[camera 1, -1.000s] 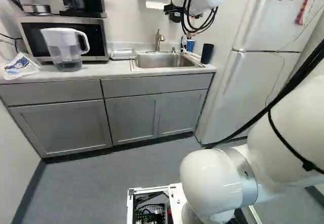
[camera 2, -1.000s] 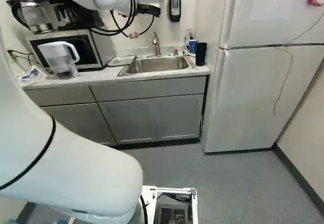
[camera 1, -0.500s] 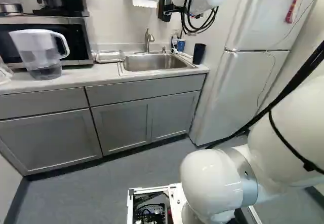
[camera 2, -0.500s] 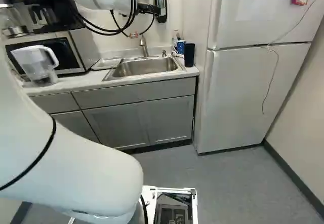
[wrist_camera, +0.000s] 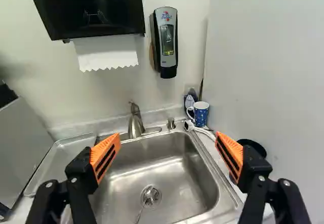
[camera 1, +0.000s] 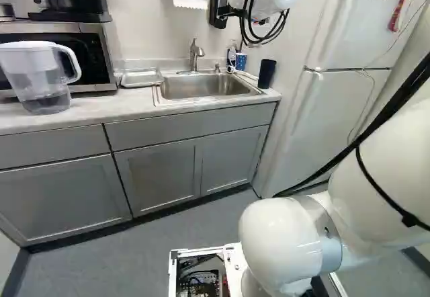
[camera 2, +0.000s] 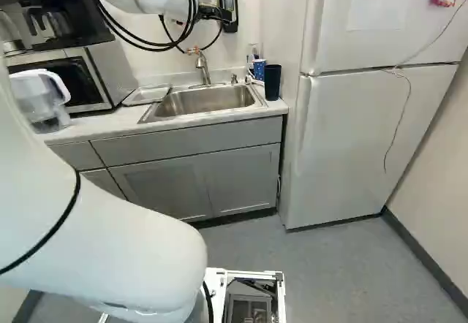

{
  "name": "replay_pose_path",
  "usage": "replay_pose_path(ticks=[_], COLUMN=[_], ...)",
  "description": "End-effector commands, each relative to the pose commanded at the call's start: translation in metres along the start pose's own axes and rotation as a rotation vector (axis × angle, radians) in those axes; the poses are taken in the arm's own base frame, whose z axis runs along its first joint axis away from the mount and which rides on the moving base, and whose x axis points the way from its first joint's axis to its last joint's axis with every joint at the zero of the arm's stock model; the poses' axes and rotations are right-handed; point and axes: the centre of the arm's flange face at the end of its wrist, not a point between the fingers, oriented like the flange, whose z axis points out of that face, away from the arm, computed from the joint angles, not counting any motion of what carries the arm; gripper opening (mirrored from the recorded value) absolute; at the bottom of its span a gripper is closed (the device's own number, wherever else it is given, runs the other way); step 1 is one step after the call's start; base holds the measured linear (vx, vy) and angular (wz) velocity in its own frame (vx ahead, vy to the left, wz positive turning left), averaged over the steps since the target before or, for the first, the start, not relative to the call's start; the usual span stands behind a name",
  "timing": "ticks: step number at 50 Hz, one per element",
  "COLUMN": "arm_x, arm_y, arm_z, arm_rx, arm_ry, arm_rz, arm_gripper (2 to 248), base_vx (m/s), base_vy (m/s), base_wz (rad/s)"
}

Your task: Rinse the cup and place it in the tray

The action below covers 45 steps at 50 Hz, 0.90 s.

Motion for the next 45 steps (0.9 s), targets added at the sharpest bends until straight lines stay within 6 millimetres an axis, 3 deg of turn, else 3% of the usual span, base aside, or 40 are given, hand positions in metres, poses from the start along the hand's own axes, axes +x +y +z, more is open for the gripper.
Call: replay_pose_path(ticks=[45], arm_x=[0.0000], arm_y=[0.0000], arm_z=[0.0000], arm_rx=[0.000], arm_ry=[0.000], arm_rz=[0.000], arm_gripper=[247], base_vx=[0.155], base_vy=[0.037], base_wz=[-0.022])
